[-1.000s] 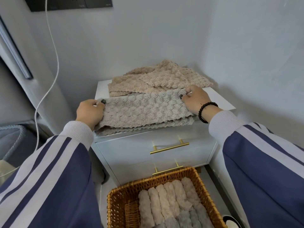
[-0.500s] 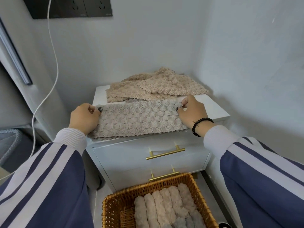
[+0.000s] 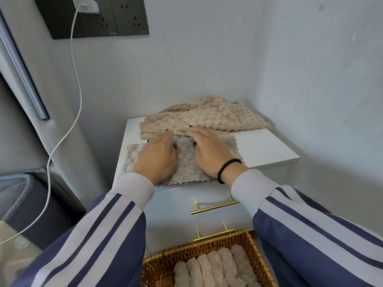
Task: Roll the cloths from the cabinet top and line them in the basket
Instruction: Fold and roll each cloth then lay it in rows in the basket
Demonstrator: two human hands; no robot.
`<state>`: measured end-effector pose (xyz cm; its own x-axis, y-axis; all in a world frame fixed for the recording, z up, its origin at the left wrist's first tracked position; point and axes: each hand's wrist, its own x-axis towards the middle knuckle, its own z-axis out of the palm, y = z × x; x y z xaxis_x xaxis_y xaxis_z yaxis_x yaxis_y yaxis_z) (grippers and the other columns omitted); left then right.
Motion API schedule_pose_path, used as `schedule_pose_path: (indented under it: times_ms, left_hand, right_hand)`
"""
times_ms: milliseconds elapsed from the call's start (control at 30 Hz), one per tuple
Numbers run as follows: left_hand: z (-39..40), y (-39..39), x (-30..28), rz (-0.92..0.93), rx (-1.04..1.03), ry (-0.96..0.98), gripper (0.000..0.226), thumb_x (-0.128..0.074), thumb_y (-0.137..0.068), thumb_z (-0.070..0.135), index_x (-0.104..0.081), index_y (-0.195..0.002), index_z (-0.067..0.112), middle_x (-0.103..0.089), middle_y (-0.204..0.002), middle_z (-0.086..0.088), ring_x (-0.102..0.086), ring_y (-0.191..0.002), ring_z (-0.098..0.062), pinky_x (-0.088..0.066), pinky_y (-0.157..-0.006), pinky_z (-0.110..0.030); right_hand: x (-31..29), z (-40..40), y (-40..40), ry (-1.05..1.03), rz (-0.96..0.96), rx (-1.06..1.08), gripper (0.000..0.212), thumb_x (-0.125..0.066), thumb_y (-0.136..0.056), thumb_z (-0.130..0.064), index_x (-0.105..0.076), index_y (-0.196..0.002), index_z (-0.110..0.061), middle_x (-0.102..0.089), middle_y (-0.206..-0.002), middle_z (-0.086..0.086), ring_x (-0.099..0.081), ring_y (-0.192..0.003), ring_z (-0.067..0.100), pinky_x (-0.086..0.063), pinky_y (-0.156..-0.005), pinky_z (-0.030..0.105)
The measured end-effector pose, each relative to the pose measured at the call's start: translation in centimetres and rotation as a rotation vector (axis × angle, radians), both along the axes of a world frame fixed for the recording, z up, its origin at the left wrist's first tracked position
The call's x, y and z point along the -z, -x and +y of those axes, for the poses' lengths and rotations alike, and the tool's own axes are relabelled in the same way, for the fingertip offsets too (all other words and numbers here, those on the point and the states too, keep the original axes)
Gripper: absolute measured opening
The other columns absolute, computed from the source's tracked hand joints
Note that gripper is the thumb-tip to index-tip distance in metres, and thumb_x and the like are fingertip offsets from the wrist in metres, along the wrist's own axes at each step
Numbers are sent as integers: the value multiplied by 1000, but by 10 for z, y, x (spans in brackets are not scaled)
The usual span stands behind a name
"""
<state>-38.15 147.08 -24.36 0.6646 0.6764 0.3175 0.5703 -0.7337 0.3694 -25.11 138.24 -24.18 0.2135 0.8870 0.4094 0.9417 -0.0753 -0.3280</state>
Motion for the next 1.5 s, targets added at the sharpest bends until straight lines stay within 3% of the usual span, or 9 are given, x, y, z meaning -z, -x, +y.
schedule_pose_path:
  times_ms: [67,200,500,700,800,933,1033,1200,1500]
  left_hand:
    - [6,-5,12,92,23,9,28,-33,-98,17,-44,-122,11,-51,-125,-11,-43,-127,-36,-36,-103,-44]
    - [22,-4,21,365,-57,60,60,-21,-101,36,-6,-155,15,-7,-162,-4,-2,-149,-23,-2,-121,-42]
    - [35,16,22,424,-195,112,66,-12,-97,56,-7,-155,25,-3,-163,0,3,-149,-20,1,-120,-47]
    - [36,22,22,196,-269,96,44,-27,-100,32,-41,-141,22,-40,-149,-2,-33,-139,-24,-20,-116,-50]
    - [32,26,19,37,-325,81,32,-44,-95,32,-53,-122,18,-55,-128,-5,-50,-117,-26,-38,-101,-43]
    - [28,31,18,-21,-406,68,32,-57,-89,36,-55,-117,21,-57,-118,-7,-46,-115,-31,-37,-95,-45]
    - [26,38,15,17,-434,132,37,-60,-88,42,-59,-119,21,-56,-119,-12,-43,-116,-35,-38,-96,-47]
    - [19,57,6,-62,-378,303,29,-73,-78,41,-60,-77,15,-62,-83,-9,-58,-85,-30,-51,-76,-38]
    - [-40,96,-40,-494,-244,695,20,-81,-75,12,-67,-86,3,-70,-69,-11,-63,-52,-14,-47,-48,-21]
  right_hand:
    - [8,9,4,151,-11,-37,48,-36,-96,-3,-36,-144,-8,-31,-154,7,-24,-143,21,-19,-119,35]
    - [15,13,-2,376,-136,-12,50,-21,-102,-28,-22,-149,-12,-16,-160,4,-12,-147,18,-10,-119,44]
    - [22,1,-36,546,-74,192,81,-10,-90,-72,7,-153,-24,9,-161,-3,8,-148,14,6,-118,48]
    - [22,-4,-47,421,70,280,56,-25,-97,-49,-29,-143,-17,-24,-155,3,-22,-143,19,-7,-118,49]
    - [18,-10,-43,239,128,273,30,-38,-97,-32,-45,-120,-14,-51,-123,3,-48,-112,21,-25,-111,47]
    - [16,-17,-38,0,119,289,10,-53,-89,-16,-45,-93,-19,-53,-82,-3,-50,-75,20,-43,-88,41]
    - [15,-26,-35,-58,245,304,17,-60,-86,-13,-46,-92,-20,-59,-88,0,-56,-78,24,-45,-86,40]
    - [-2,-50,-35,-112,580,331,29,-69,-83,-14,-62,-110,-18,-59,-129,2,-57,-107,17,-40,-85,21]
    - [-50,-112,-33,-107,785,361,45,-72,-82,-19,-59,-125,-12,-63,-115,10,-60,-95,23,-47,-77,29]
